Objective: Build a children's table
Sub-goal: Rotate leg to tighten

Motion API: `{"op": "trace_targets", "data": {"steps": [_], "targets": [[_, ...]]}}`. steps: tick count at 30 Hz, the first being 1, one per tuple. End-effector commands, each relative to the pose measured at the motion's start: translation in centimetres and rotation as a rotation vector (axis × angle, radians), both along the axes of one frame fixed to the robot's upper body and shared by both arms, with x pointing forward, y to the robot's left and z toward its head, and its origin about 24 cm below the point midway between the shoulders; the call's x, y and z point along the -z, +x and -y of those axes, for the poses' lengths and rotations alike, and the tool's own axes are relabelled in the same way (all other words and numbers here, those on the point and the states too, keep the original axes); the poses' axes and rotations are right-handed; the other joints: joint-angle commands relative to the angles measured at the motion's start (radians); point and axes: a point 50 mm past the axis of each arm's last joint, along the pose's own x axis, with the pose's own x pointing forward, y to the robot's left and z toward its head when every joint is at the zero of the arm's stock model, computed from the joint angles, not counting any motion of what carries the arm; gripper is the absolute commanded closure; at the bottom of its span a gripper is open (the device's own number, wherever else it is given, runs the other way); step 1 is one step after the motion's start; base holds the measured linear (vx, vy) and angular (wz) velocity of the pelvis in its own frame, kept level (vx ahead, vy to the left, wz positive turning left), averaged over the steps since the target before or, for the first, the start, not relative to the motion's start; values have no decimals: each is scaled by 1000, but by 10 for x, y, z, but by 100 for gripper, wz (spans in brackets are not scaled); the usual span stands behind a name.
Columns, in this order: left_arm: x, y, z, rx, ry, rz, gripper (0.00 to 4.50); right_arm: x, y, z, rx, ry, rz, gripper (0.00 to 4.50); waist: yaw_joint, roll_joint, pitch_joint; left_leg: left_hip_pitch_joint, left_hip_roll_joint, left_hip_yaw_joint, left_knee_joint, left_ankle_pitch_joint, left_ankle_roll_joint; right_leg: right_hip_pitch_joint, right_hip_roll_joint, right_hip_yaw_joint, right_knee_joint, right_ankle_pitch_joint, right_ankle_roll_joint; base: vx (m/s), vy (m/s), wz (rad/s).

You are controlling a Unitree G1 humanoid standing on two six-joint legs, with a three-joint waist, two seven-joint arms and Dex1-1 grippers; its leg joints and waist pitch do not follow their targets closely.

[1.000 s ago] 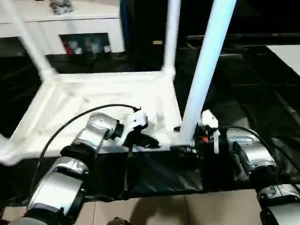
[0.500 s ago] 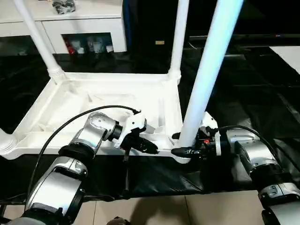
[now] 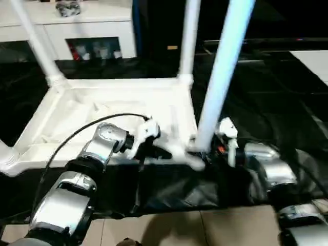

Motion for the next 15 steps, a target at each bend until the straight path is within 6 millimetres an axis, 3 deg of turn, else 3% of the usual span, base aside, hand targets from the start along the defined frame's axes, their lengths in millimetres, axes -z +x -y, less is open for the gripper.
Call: {"op": "trace_targets", "data": {"steps": [1,4,7,9,10,12,15], "targets": [[-1,-5,48,32,-81,3,450,21,2,-20,157,-14,-88,201,-7,-5,-52,24,25,-19,-78,-357,-13,33,-52,24,-87,-392,-195,0,0,0],[0,-6,70,-22,-88,22,450,27,9,-33,358,-12,-113,201,-27,-2,-52,30,18,-23,-77,-405,-19,27,-49,25,-97,-439,-173,0,0,0],[3,-7,79,-40,-72,43,450,25,13,-45,424,-2,-102,201,-39,-5,-50,28,15,-24,-78,-431,-11,24,-47,23,-106,-467,-157,0,0,0],[4,-8,81,-38,-59,58,450,22,13,-54,401,0,-73,201,-42,-8,-47,30,13,-23,-77,-447,-2,20,-46,22,-112,-495,-146,0,0,0],[5,-9,81,-35,-56,60,450,21,14,-57,410,5,-62,167,-43,-10,-48,29,12,-24,-78,-448,2,22,-47,21,-113,-513,-138,0,0,0],[5,-9,81,-34,-57,59,450,19,14,-59,408,14,-48,146,-44,-8,-48,29,13,-25,-79,-446,3,21,-48,22,-115,-523,-132,0,0,0],[6,-7,73,-46,-39,76,450,16,17,-55,429,17,-11,124,-42,-11,-52,28,16,-25,-82,-421,11,24,-48,22,-112,-481,-141,0,0,0]]}}
